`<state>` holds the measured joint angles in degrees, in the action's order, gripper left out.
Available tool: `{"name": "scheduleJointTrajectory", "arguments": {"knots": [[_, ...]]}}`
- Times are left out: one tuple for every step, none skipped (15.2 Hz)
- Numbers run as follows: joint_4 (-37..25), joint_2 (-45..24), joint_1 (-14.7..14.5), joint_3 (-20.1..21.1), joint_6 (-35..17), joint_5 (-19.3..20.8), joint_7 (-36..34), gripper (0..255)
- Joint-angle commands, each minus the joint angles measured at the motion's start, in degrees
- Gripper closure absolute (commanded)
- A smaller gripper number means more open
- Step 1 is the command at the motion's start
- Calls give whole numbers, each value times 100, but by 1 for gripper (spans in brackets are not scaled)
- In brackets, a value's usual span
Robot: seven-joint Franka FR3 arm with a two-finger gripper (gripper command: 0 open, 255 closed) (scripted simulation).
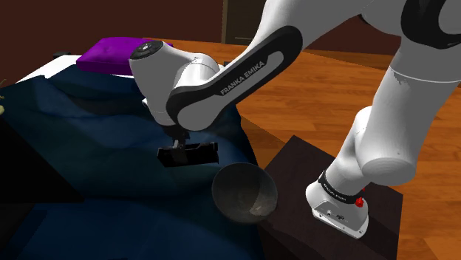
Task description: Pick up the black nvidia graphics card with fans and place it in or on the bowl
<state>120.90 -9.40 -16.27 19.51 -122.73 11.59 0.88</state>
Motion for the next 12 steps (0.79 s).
{"name": "scheduleJointTrajectory", "arguments": {"knots": [[91, -68, -1, -13, -154, 49, -37, 0], [112, -90, 0, -18, -195, 63, -47, 0], [112, -90, 0, -18, -195, 63, -47, 0], [112, -90, 0, -18, -195, 63, -47, 0], [112, -90, 0, -18, -195, 63, -47, 0], [112, -90, 0, -18, -195, 63, -47, 0], [112, -90, 0, -18, -195, 63, -47, 0], [112, -90, 0, -18, -195, 63, -47, 0], [111, -90, 0, -18, -194, 63, -47, 0], [111, -90, 0, -18, -194, 63, -47, 255], [111, -90, 0, -18, -194, 63, -47, 255], [111, -90, 0, -18, -194, 63, -47, 255]]}}
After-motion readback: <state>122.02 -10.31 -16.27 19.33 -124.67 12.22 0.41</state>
